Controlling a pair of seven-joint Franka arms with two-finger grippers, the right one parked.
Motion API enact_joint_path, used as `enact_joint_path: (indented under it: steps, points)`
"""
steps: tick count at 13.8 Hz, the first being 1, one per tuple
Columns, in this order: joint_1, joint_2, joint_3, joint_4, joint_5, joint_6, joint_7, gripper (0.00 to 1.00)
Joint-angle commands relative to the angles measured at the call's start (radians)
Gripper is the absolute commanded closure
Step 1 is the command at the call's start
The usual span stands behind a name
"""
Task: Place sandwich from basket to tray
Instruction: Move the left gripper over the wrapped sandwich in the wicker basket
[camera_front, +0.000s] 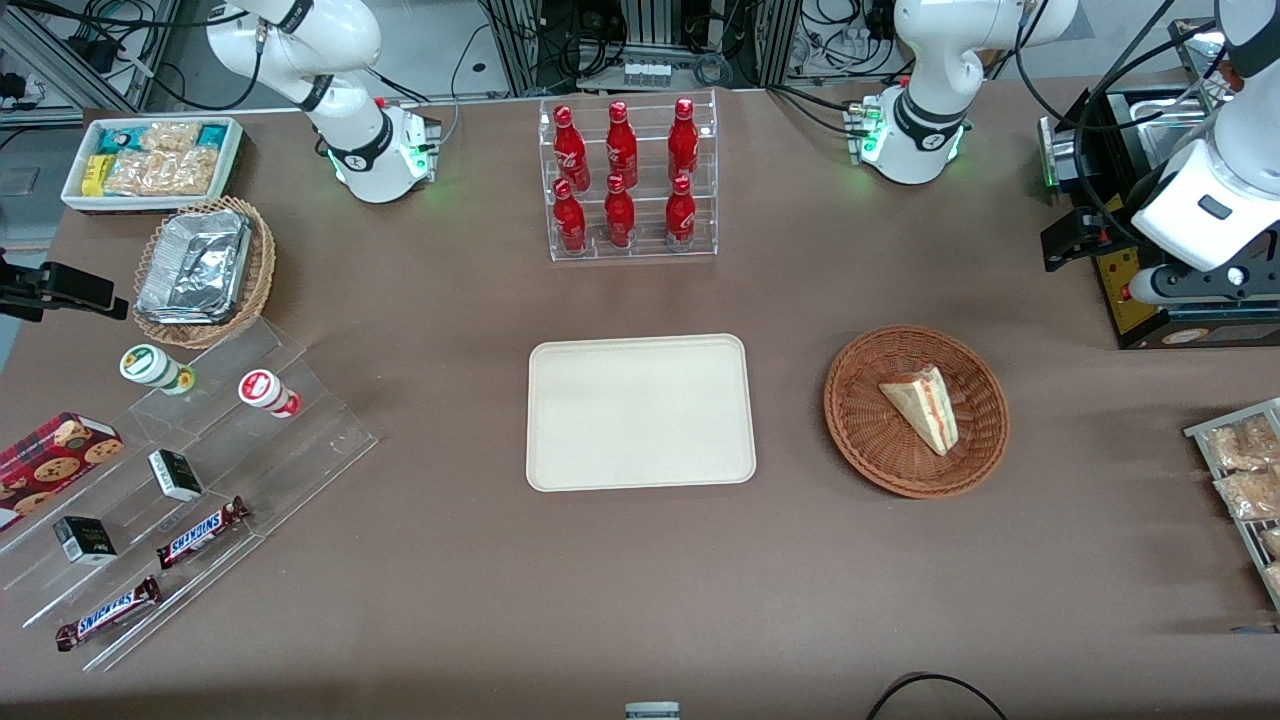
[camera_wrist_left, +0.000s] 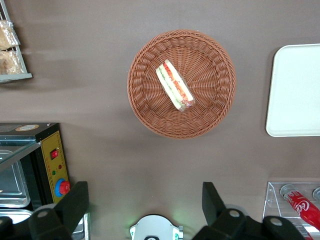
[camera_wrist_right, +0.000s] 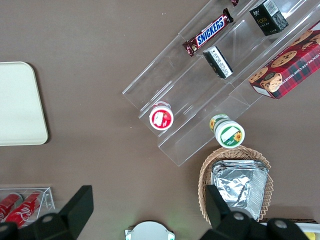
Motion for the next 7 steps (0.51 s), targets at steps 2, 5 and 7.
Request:
enact_joint_path:
  steps: [2,5,7]
  points:
    - [-0.015,-0.002,0.011,0.0,-0.042,0.013,0.005,0.0]
    - [-0.017,0.016,0.008,-0.032,-0.058,0.06,0.005,0.0]
    - [-0.017,0.021,0.005,-0.089,-0.064,0.1,0.005,0.0]
